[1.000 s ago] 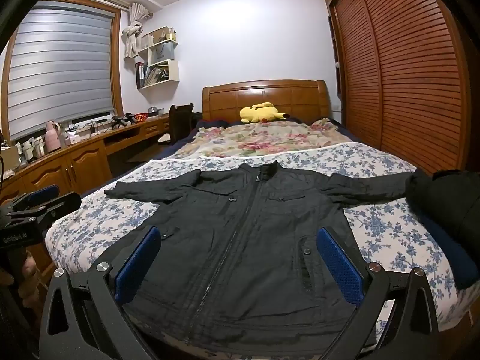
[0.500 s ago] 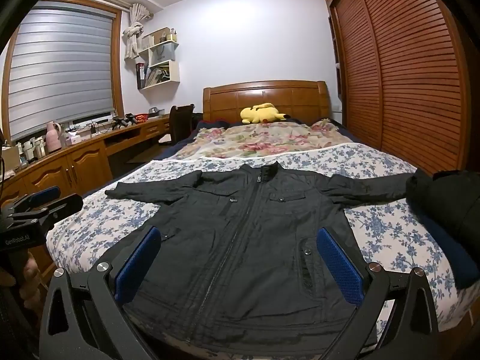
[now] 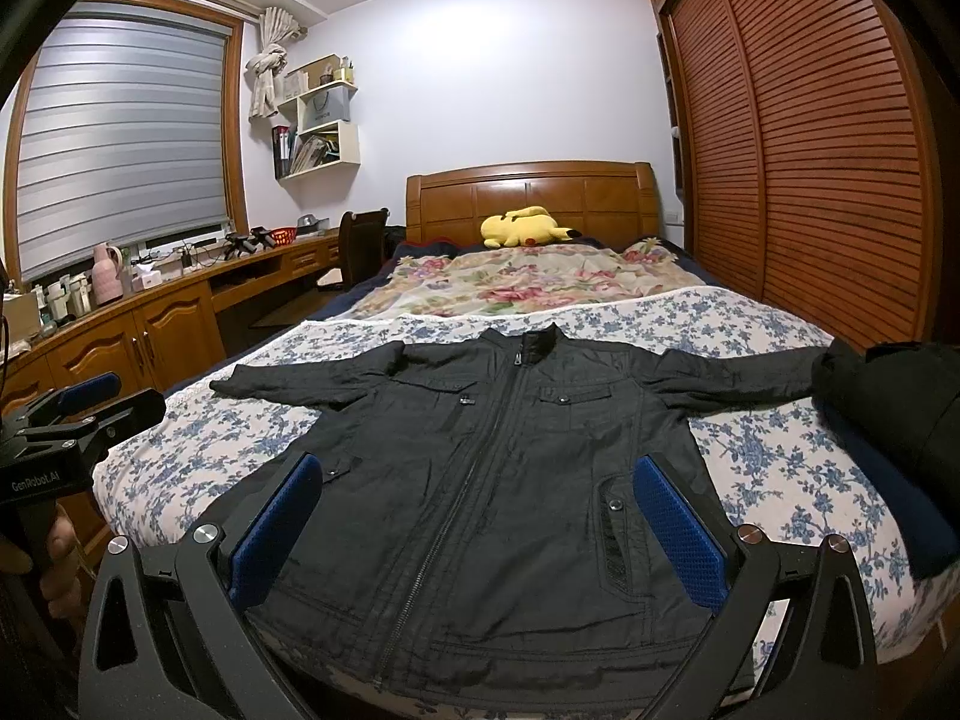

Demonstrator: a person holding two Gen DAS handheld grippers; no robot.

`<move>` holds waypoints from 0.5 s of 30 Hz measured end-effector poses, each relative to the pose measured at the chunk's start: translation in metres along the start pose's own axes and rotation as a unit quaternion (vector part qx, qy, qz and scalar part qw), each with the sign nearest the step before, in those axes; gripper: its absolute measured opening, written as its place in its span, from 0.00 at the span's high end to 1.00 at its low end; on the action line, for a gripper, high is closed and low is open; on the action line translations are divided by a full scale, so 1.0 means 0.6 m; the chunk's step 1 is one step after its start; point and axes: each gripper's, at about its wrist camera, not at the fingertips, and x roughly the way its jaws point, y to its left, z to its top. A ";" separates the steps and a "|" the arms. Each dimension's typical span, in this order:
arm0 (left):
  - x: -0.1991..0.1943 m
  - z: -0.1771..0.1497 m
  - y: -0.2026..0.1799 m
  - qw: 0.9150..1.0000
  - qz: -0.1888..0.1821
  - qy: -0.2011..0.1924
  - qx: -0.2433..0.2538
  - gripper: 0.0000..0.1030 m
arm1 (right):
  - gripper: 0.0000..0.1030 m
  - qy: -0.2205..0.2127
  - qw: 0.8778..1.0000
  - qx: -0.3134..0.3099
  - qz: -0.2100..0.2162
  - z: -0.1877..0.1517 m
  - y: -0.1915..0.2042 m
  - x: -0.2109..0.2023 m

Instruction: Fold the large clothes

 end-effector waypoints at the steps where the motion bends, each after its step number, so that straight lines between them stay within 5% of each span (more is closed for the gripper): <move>1: 0.000 0.000 -0.001 1.000 0.000 0.000 0.000 0.00 | 0.00 0.000 1.000 0.000 -0.001 0.000 0.000 -0.001; 15: -0.005 0.002 -0.005 1.000 0.002 -0.002 0.000 0.00 | 0.00 0.001 1.000 0.003 0.000 0.000 -0.004 -0.002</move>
